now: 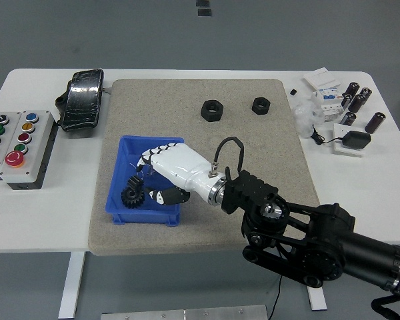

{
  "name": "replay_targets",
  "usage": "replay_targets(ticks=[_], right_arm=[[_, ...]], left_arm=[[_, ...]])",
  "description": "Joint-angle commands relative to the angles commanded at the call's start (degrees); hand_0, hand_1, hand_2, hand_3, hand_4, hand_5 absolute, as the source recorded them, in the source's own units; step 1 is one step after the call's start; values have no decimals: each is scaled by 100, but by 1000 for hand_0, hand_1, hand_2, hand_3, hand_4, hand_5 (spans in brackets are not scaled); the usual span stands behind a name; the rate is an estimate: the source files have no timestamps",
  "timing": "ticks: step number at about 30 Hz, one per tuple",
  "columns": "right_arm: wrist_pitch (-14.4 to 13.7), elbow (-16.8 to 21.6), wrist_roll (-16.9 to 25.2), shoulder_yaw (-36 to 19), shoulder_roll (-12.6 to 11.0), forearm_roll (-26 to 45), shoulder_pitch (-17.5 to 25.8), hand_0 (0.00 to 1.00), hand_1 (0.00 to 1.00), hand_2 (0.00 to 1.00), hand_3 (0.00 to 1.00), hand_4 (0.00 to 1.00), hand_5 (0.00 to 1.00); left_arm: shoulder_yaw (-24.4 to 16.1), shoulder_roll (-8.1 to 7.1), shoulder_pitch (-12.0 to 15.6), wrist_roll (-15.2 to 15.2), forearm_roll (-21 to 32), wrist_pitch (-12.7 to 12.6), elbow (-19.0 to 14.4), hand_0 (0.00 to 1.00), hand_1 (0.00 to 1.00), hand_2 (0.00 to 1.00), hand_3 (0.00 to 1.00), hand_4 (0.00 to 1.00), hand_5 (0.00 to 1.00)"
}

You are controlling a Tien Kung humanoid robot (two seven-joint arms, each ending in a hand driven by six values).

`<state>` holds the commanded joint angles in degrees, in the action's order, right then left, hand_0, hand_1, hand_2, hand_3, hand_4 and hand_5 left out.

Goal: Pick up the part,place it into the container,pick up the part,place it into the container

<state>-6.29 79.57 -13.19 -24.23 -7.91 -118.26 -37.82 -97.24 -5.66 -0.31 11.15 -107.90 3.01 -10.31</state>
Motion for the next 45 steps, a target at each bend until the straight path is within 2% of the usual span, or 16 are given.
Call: replay_targets(ticks=[4, 8, 10, 11, 16, 17, 21, 26, 28, 29, 32, 34, 35, 40, 41, 45], right_arm=[[-56, -16, 33, -6, 13, 40, 11, 740, 813, 803, 696, 643, 307], [-273, 17, 154, -259, 4, 355, 112, 717, 796, 785, 691, 655, 307], [-429, 65, 253, -499, -33, 591, 235, 717, 796, 785, 691, 655, 307], [-505, 89, 296, -622, -56, 700, 302, 672, 754, 750, 683, 603, 279], [-877, 109, 476, -1421, -253, 1215, 734, 672, 754, 750, 683, 603, 279], [-911, 75, 495, -1593, -294, 1261, 812, 659, 729, 732, 680, 632, 301], [-967, -161, 558, -2235, -414, 1368, 1149, 659, 729, 732, 680, 632, 301], [-984, -397, 611, -2814, -433, 1391, 1543, 665, 728, 732, 689, 644, 306], [-994, -457, 621, -2996, -430, 1321, 1706, 665, 728, 732, 689, 644, 306], [-996, -471, 624, -3050, -429, 1290, 1768, 670, 742, 749, 744, 662, 288], [-993, -514, 604, -3169, -414, 1090, 1946, 670, 742, 749, 744, 662, 288], [-960, -546, 544, -3184, -384, 893, 1992, 670, 742, 749, 744, 662, 288], [-922, -572, 480, -3174, -360, 718, 2005, 751, 782, 776, 743, 667, 288], [-788, -668, 234, -3115, -274, 31, 2026, 751, 782, 776, 743, 667, 288], [-768, -688, 187, -3104, -264, -108, 2033, 796, 809, 789, 738, 669, 291], [-688, -738, 64, -3114, -246, -559, 2103, 796, 809, 789, 738, 669, 291]], left_arm=[[-7, 0, 0, 1, -9, 0, 0, 655, 664, 641, 665, 709, 290], [-16, 5, 3, 0, -20, 0, 0, 654, 663, 641, 665, 708, 290], [-18, 12, 3, -1, -19, 0, 0, 654, 663, 641, 665, 708, 290], [-18, 16, 4, -1, -18, 0, 0, 655, 663, 642, 665, 709, 291], [-48, 24, 23, 1, -37, -4, 0, 655, 663, 642, 665, 709, 291], [-66, 22, 27, 4, -53, -4, 0, 655, 664, 641, 664, 708, 289], [-123, 14, 34, 6, -101, -8, 0, 655, 664, 641, 664, 708, 289], [-116, 22, 33, -4, -80, -10, 0, 655, 664, 642, 664, 708, 290], [-124, 25, 35, -1, -93, -7, 0, 655, 664, 642, 664, 708, 290], [-125, 25, 35, -1, -95, -6, 0, 654, 664, 642, 664, 708, 289], [-124, 19, 37, 2, -98, -4, 0, 654, 664, 642, 664, 708, 289], [-149, 8, 39, 6, -135, -1, 0, 654, 664, 642, 664, 708, 289], [-171, -1, 38, 10, -162, 1, 0, 655, 663, 642, 663, 708, 289], [-162, -30, 18, 4, -175, 8, 0, 655, 663, 642, 663, 708, 289], [-164, -34, 13, 4, -184, 11, 0, 655, 663, 642, 663, 708, 289], [-165, -49, 3, 3, -211, 18, 0, 655, 663, 642, 663, 708, 289]])
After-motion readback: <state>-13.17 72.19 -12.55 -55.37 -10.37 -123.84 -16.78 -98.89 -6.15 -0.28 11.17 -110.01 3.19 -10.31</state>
